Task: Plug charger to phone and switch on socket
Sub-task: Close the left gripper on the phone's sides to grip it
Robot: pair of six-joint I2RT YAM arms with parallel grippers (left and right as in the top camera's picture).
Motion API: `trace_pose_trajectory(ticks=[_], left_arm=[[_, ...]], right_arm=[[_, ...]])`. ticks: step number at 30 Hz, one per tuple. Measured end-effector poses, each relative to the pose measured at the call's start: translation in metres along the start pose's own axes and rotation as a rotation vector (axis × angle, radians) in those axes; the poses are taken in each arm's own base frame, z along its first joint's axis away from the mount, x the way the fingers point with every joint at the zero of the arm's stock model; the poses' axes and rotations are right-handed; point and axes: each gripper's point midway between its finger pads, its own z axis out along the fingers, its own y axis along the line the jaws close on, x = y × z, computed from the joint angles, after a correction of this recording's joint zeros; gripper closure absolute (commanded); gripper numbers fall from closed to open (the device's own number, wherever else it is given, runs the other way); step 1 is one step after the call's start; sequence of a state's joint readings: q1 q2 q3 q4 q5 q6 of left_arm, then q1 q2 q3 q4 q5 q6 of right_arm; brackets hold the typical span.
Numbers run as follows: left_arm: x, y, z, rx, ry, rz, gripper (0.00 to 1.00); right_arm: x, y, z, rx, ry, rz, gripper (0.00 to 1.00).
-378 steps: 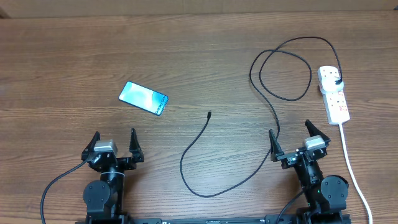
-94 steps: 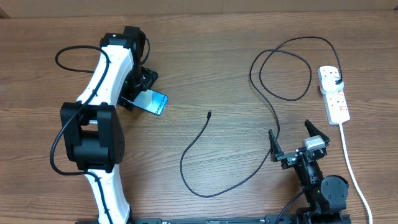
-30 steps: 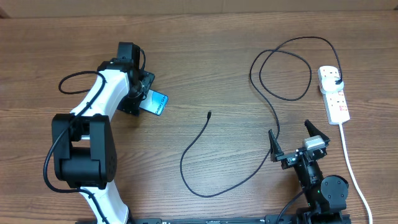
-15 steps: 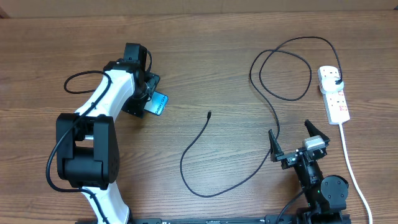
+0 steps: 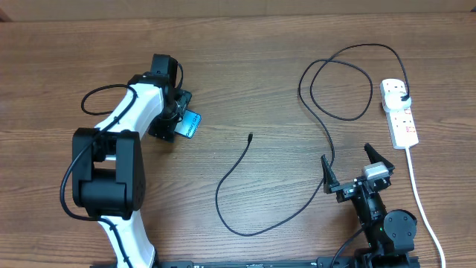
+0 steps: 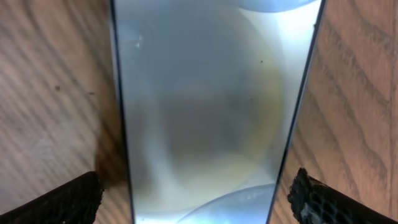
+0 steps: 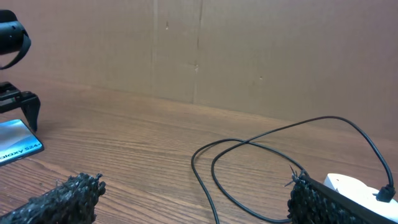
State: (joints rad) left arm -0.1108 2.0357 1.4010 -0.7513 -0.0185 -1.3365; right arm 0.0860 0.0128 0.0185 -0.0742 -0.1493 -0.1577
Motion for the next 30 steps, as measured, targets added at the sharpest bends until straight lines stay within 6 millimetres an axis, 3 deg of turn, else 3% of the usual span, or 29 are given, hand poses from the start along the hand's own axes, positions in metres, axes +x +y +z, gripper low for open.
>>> trace_pose_trajectory(ticks=[7,30], left_arm=[[0.000,-0.006,0.000,0.023,0.002,0.000,0.00],[-0.004,0.005,0.000,-0.010,0.033,-0.061,0.00]], right_arm=[[0.000,0.000,0.000,0.000,0.000,0.000,0.00],[0.000,0.000,0.000,0.000,0.000,0.000,0.00]])
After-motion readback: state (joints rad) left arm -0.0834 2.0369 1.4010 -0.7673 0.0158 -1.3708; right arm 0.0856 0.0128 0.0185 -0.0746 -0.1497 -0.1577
